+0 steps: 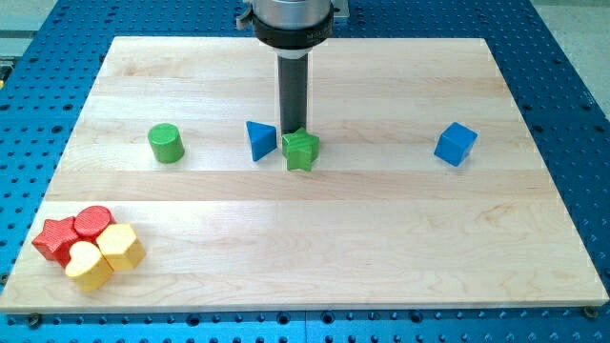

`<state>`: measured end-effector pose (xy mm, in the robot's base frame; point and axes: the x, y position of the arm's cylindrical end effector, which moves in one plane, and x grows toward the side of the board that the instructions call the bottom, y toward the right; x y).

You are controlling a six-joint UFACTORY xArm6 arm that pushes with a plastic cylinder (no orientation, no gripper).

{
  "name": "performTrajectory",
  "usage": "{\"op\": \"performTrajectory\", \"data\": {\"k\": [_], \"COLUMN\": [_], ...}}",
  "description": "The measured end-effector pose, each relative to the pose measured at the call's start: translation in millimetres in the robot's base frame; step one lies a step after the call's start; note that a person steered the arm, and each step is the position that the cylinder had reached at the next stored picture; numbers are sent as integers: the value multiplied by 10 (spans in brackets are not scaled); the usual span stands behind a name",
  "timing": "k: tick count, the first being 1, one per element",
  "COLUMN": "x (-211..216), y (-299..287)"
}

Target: Move the green startriangle left to the cube

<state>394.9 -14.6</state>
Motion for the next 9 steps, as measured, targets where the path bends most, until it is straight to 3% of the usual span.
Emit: {"op": "performTrajectory", "data": {"k": [2, 3, 5, 6, 7, 8, 9], "x": [96, 403, 640, 442, 275, 266, 276], "y": [-892, -533, 891, 970, 506, 1234, 1515]}}
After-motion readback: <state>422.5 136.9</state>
